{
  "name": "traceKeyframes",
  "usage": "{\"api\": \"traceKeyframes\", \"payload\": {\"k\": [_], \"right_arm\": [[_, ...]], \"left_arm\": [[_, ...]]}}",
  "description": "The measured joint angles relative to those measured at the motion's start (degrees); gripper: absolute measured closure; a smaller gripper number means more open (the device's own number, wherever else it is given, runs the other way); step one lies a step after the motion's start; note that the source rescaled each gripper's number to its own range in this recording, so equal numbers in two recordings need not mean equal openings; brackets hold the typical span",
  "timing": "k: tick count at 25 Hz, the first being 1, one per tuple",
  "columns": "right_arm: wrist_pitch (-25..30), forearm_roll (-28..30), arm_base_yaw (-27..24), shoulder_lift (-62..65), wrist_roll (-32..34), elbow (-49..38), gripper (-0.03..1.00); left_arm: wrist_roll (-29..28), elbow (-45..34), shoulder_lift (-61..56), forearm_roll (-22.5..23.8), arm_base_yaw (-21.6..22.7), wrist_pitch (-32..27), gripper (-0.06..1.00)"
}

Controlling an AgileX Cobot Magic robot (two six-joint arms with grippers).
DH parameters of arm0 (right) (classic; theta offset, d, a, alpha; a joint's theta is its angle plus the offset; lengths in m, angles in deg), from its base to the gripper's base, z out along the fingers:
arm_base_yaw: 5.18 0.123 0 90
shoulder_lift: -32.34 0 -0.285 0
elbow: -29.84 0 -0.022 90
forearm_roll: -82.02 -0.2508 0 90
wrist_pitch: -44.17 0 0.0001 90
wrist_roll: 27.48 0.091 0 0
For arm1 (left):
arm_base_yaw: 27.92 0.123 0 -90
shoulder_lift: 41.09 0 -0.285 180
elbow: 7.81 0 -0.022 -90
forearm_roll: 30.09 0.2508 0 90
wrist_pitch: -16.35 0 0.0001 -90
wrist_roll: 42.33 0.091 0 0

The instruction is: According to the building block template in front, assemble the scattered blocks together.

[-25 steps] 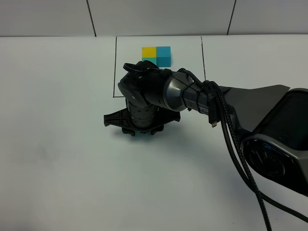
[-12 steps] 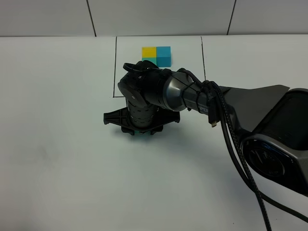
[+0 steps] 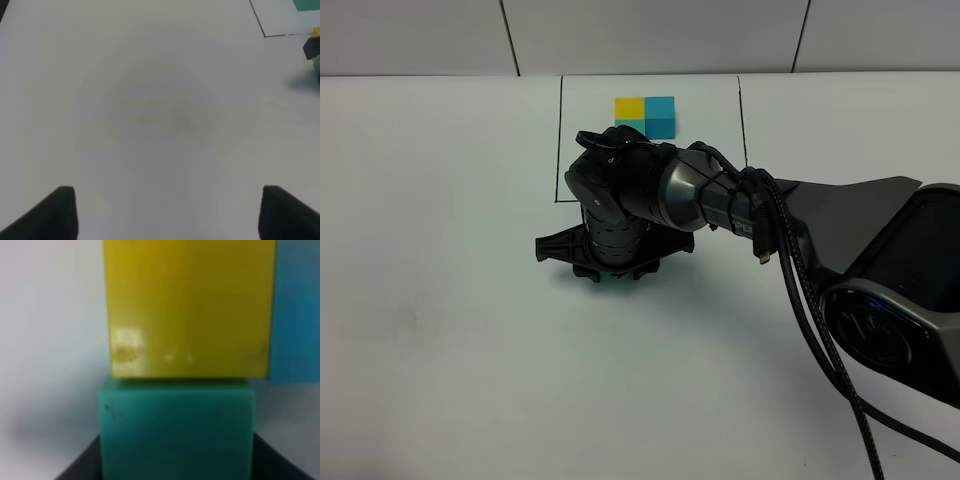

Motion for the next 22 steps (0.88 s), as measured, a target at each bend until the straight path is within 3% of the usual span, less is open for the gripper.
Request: {"api": "traceKeyframes", "payload": {"k": [3,11,16,22], "right_arm": [[0.0,0.05,0.0,0.06,-0.28,0.0,0.64],[-0.28,0.38,0.0,3.59,-0.47,0.0,0.03],[2.22,0.03,-1.49,7.37,-5.19,-1.33,-0.02],[0.1,-0.1,-6.55,15.21,-9.33,-12.52,-0.03]], "left_arm": [[0.0,0.0,0.0,0.0,0.0,0.0,0.27],[0.0,0.0,0.0,0.0,0.0,0.0,0.27],[0.0,0.0,0.0,0.0,0.0,0.0,0.27],[0.0,0.0,0.0,0.0,0.0,0.0,0.27]]}}
